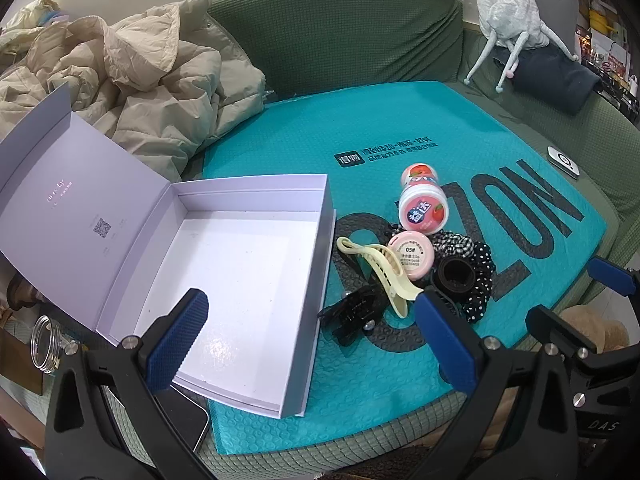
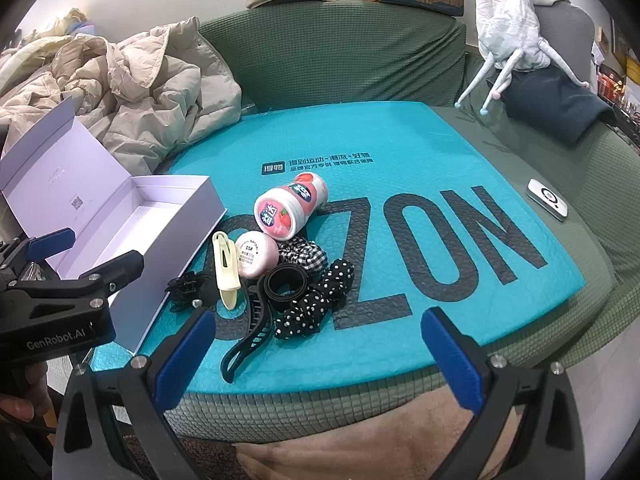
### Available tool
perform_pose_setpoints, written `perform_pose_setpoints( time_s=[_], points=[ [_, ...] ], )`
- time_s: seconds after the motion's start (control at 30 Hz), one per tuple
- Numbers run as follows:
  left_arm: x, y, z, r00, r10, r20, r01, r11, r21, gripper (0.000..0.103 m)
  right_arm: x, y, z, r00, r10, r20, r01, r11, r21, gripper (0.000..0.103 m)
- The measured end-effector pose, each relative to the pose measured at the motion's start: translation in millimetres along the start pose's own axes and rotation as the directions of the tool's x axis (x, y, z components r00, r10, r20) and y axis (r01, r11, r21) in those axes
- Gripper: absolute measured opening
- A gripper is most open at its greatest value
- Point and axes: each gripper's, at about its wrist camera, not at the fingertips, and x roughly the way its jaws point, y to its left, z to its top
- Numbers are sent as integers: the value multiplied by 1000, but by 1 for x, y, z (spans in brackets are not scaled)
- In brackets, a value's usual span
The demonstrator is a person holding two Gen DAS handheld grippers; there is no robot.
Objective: Organize objects
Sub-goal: 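Move both tools toward the pile of hair accessories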
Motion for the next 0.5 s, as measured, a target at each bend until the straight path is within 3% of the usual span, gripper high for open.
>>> perform_pose_setpoints(
  time_s=[0.5],
  points=[
    [0,-1,2,1000,-4,-2,4,1000,0,103,1,-2,0,1000,2,-1,-2,1000,-2,103]
  ],
)
